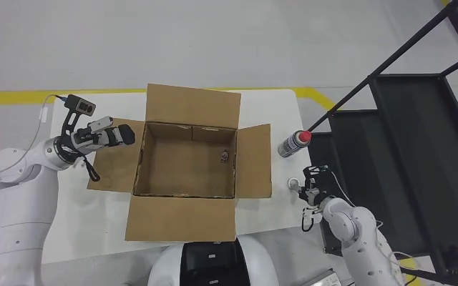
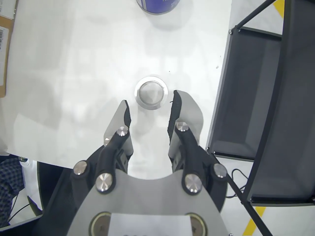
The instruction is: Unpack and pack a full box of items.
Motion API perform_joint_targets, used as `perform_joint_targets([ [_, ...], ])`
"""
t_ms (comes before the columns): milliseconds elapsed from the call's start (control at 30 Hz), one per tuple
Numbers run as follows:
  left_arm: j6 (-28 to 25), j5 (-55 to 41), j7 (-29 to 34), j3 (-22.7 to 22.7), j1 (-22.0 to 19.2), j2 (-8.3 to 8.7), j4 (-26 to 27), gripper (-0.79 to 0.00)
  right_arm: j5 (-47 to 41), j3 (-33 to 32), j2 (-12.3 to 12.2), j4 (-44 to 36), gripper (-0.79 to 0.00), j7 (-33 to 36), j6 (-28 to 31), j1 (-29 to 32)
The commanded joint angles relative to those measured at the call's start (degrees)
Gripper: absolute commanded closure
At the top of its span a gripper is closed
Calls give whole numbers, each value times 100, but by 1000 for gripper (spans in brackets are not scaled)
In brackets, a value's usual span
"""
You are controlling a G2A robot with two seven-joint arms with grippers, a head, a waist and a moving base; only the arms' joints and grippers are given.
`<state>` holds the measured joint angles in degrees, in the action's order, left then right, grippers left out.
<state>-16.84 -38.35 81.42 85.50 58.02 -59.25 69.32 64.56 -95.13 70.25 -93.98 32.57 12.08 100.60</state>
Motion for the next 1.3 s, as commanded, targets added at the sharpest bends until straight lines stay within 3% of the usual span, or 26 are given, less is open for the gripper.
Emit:
perform_joint_targets([
  [0,0,0,0,0,0,0,0,-785,8,45,2,95,-314,21,-68,-80],
  [667,0,0,0,0,0,0,0,-785,114,421,2,856,-268,11,-386,-680],
  [833,0,0,0,0,0,0,0,-785,139,536,7,1019,-215,-13,-425,-801],
  [967,0,0,0,0,0,0,0,-785,102,577,5,1094,0,-67,-397,-854],
  [1267,0,0,0,0,0,0,0,-785,-56,359,-37,727,0,-460,-220,-596],
])
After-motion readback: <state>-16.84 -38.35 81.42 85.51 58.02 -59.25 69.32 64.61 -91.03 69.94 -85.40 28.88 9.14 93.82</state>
